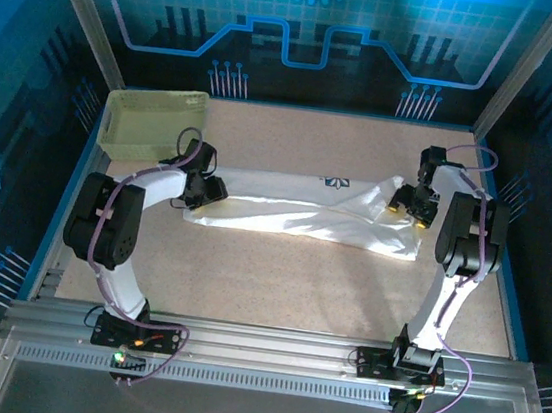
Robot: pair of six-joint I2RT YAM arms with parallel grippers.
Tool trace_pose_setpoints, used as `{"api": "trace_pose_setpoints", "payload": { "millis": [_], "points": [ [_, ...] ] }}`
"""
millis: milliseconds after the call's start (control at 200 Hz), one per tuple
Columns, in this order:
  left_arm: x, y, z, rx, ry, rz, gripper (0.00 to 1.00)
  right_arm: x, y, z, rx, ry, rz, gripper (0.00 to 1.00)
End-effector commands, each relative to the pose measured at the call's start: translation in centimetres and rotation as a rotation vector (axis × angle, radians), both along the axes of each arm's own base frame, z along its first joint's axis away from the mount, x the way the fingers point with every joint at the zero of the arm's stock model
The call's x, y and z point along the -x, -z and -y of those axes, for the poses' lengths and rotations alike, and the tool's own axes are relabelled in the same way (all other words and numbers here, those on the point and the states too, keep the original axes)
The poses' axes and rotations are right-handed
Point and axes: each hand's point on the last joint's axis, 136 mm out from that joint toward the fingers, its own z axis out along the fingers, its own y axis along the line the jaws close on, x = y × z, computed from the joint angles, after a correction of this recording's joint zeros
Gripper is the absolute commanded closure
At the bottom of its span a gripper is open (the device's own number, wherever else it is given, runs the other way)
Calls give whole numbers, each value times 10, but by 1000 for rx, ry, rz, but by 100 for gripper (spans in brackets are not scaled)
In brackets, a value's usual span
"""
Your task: Fold the inside-out t-shirt
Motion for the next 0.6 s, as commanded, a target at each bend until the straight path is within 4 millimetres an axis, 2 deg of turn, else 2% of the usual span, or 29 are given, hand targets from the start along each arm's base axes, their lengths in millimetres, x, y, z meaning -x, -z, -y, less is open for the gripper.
{"api": "trace_pose_setpoints", "payload": {
  "millis": [0,50,260,435,570,595],
  "points": [
    [15,7,-9,-6,-24,-42,43,12,10,0,15,-11,-78,26],
    [15,6,-11,-6,-30,-39,43,14,8,2,37,-13,-81,26],
    [16,7,-14,0,-44,-37,43,11,14,-8,-28,-22,-64,50],
    [19,6,-16,-2,-46,-35,43,10,14,-8,-30,-17,-57,83],
    [22,9,-15,3,-45,-45,43,12,3,-1,10,-2,-34,100],
    [23,10,-14,8,-46,-51,43,12,0,1,25,1,-29,100]
  ]
}}
